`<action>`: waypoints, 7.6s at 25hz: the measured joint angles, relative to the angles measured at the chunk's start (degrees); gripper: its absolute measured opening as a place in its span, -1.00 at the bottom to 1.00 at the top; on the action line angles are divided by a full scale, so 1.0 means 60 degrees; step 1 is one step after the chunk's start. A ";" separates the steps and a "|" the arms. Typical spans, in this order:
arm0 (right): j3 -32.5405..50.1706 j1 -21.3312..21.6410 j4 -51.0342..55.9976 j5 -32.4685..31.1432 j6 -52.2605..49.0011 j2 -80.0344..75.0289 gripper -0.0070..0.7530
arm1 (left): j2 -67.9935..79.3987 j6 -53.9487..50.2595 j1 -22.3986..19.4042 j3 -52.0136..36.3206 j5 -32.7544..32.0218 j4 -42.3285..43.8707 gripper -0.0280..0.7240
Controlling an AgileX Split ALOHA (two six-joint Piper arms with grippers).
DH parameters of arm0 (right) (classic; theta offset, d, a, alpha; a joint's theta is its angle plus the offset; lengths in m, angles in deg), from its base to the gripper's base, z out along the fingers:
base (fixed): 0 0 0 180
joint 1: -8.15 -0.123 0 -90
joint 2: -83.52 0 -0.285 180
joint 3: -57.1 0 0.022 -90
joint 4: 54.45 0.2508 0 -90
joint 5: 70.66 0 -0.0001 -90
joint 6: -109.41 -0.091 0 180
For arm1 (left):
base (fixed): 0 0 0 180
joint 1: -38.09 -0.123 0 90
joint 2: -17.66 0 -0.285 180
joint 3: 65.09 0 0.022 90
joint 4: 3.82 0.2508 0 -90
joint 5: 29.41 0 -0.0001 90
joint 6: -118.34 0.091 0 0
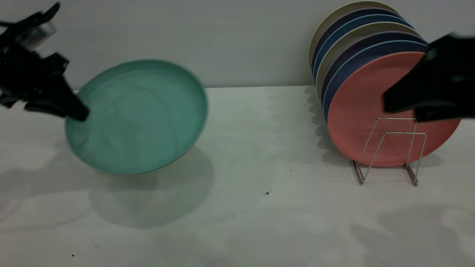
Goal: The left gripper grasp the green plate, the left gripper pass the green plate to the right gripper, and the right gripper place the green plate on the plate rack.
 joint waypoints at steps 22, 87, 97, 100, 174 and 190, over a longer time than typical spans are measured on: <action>-0.0847 0.0000 0.1811 -0.2631 0.1822 -0.2657 0.38 | -0.0026 -0.0063 0.3655 0.0000 0.0307 -0.1230 -0.88; -0.6222 -0.0009 -1.3670 -0.0367 -0.0021 -0.1936 -0.80 | -0.0044 -0.6524 -0.0191 0.0442 -0.1735 0.7073 0.61; -0.6264 -0.0009 -1.2959 -0.1307 0.0032 -0.2406 -0.17 | -0.0044 -0.6554 -0.0191 0.0442 -0.1567 0.7073 0.61; -0.6264 -0.0009 -1.2607 -0.1660 -0.0401 -0.2289 0.32 | -0.0044 -0.6554 -0.0191 0.0442 -0.1537 0.7213 0.61; 0.1042 -0.0001 -1.5101 -0.6293 -1.2448 1.3995 0.28 | -1.9530 -0.7360 0.1646 -0.7745 -0.3231 0.7291 0.61; 0.1042 0.0017 -1.5044 -0.6316 -1.2448 1.4806 0.28 | -2.0068 -0.7400 0.1646 -0.7745 -0.3252 0.7281 0.60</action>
